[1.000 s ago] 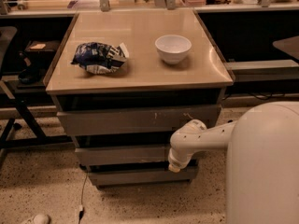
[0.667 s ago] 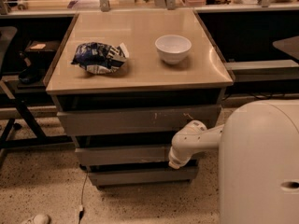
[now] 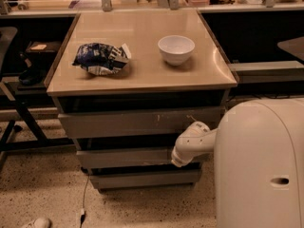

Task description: Close middle drawer

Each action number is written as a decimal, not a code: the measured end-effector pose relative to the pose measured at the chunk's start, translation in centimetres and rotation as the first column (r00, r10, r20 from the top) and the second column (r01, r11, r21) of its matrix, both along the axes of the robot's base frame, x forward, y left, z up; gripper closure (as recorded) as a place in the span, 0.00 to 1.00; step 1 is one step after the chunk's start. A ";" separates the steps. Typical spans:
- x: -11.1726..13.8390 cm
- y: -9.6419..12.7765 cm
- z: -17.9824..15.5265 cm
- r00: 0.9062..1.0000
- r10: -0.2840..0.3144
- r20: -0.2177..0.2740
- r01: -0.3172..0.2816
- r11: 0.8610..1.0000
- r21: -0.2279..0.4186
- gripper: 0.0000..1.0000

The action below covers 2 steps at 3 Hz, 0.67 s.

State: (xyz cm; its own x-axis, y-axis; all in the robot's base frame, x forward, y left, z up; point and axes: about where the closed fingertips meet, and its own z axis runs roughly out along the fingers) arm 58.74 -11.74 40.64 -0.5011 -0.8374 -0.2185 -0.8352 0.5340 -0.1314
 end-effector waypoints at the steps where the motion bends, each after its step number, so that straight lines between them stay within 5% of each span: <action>1: 0.0 0.0 0.0 1.000 0.000 0.000 0.000 1.000 0.000 0.59; 2: 0.0 0.0 0.0 1.000 0.000 0.000 0.000 1.000 0.000 0.36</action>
Offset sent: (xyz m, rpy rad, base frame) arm 0.0000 0.0000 0.0000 0.0000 0.0000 0.0000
